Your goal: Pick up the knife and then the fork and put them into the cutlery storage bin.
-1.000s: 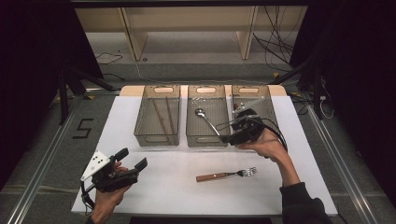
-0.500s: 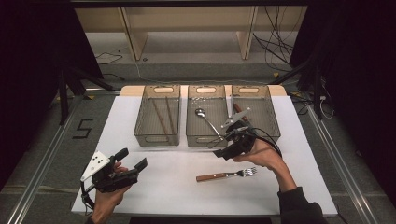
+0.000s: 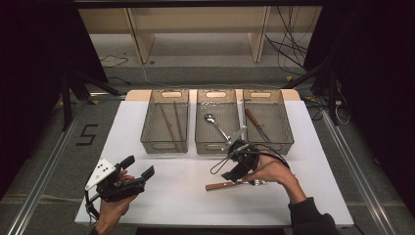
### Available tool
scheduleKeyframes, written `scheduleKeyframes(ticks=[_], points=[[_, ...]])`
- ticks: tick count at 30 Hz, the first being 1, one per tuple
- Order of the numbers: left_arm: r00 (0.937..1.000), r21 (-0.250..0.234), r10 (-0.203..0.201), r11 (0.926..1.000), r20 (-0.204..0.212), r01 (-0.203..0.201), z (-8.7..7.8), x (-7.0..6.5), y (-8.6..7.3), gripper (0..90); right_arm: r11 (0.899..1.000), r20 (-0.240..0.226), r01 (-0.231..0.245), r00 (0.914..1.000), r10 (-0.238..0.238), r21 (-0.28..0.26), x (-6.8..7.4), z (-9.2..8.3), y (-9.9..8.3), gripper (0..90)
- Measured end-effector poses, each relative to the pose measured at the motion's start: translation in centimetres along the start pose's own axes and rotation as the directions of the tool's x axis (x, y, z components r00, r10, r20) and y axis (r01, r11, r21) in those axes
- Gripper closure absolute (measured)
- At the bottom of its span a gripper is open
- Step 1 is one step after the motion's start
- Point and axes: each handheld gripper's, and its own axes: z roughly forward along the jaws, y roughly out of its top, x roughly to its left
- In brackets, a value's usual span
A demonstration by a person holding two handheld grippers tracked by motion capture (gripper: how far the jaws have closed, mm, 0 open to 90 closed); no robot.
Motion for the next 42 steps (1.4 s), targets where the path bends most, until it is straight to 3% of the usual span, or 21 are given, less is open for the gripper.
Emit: scheduleKeyframes(ticks=[7,9,16,23,42], points=[[1.0000,0.000,0.001,1.0000,0.001,-0.001,0.0,0.0,0.0,13.6,0.996,0.001,0.039,0.9992,-0.039,0.078,0.7,1.3,-0.1,31.7],[1.0000,0.000,-0.002,1.0000,0.000,0.002,0.0,0.0,0.0,13.6,0.993,0.005,0.070,0.9975,-0.071,0.091,0.8,1.6,-0.1,33.3],[1.0000,0.001,0.001,1.0000,0.000,-0.001,0.0,0.0,0.0,13.6,0.985,0.003,0.092,0.9956,-0.093,0.144,1.1,2.7,-0.3,38.2],[1.0000,0.001,-0.001,1.0000,0.001,0.001,0.0,0.0,0.0,13.6,0.979,0.018,0.103,0.9940,-0.108,0.177,1.1,3.2,-0.4,41.9],[1.0000,0.001,0.001,1.0000,0.001,-0.001,0.0,0.0,0.0,13.6,0.965,-0.004,0.129,0.9913,-0.132,0.228,1.2,4.2,-0.8,53.0]])
